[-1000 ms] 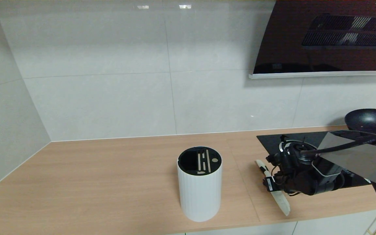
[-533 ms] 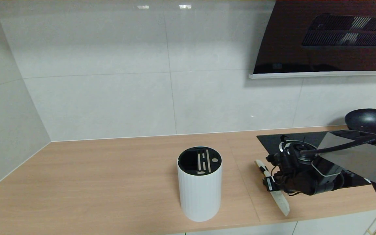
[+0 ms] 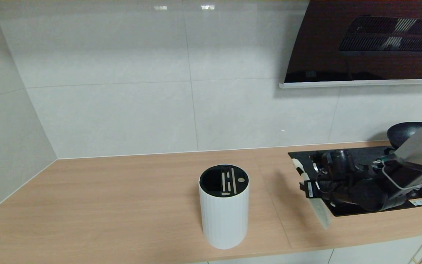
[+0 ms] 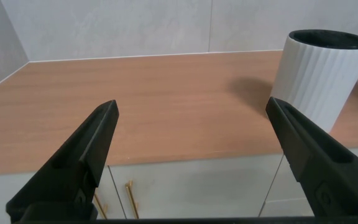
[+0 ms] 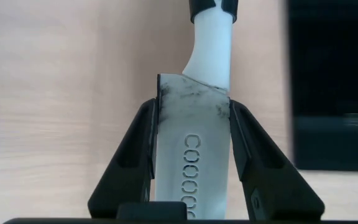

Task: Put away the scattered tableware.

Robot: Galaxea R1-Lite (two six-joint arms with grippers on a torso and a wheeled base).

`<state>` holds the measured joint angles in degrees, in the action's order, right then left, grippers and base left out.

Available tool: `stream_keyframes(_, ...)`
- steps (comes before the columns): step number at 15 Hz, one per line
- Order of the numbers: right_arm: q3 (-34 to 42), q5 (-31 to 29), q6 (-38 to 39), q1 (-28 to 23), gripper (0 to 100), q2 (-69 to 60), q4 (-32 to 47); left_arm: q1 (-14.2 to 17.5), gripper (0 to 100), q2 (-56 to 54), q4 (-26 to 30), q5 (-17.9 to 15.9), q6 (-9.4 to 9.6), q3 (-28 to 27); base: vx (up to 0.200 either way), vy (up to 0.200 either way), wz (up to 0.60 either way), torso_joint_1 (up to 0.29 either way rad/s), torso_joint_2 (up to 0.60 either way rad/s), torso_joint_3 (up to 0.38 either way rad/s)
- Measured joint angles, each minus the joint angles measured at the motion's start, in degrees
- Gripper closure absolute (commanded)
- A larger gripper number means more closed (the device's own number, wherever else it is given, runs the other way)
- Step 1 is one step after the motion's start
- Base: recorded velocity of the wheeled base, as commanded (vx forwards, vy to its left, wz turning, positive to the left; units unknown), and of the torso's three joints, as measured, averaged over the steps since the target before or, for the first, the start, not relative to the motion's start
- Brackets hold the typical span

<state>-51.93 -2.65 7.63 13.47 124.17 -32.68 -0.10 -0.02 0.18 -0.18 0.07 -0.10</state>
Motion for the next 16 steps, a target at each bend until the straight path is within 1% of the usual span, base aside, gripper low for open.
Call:
stream_keyframes(4,5.52,0.18,0.77,4.58,100,-14.34,0.17,0.00,0,0.00,0.00,-0.11,0.06,0.00,0.000,0.000,0.00,0.000,0.00,0.000)
stream_keyframes(5,6.57,0.18,0.82,6.23,100,-17.70,0.26,0.00,0,0.00,-0.07,-0.60,0.59,0.00,0.000,0.000,0.00,0.000,0.00,0.000)
stream_keyframes(6,7.31,0.20,0.82,7.97,100,-20.87,0.39,0.00,0,0.02,0.20,-2.57,1.34,-0.41,0.000,0.000,0.00,0.000,0.00,0.000)
stream_keyframes(7,7.51,0.22,0.79,9.64,100,-23.71,0.88,-0.01,0,0.23,0.74,-5.84,1.93,-2.24,0.000,0.000,0.00,0.000,0.00,0.000)
stream_keyframes(8,6.46,0.29,0.74,11.06,100,-26.10,1.65,0.00,0,1.12,2.30,-9.06,2.44,-5.30,0.000,0.000,0.00,0.000,0.00,0.000)
stream_keyframes(10,2.90,0.30,0.57,13.26,100,-28.92,3.51,0.00,0,5.75,4.33,-13.23,3.10,-11.93,0.000,0.000,0.00,0.000,0.00,0.000)
stream_keyframes(12,-1.23,0.68,0.51,15.93,100,-29.94,4.96,-0.01,0,13.99,5.17,-16.79,4.22,-19.22,0.000,0.000,0.00,0.000,0.00,0.000)
stream_keyframes(14,-4.11,1.61,0.49,18.82,100,-29.90,5.16,-0.39,0,25.19,5.50,-20.09,5.28,-27.93,0.000,0.000,0.00,0.000,0.00,0.000)
stream_keyframes(15,-4.64,1.69,0.57,20.32,100,-29.71,4.99,-1.46,0,31.50,5.56,-21.19,5.28,-32.37,0.000,0.000,0.00,0.000,0.00,0.000)
stream_keyframes(16,-4.64,1.65,0.66,21.48,100,-29.46,4.99,-3.56,0,36.88,5.62,-21.82,4.57,-35.71,0.000,0.000,0.00,0.000,0.00,0.000)
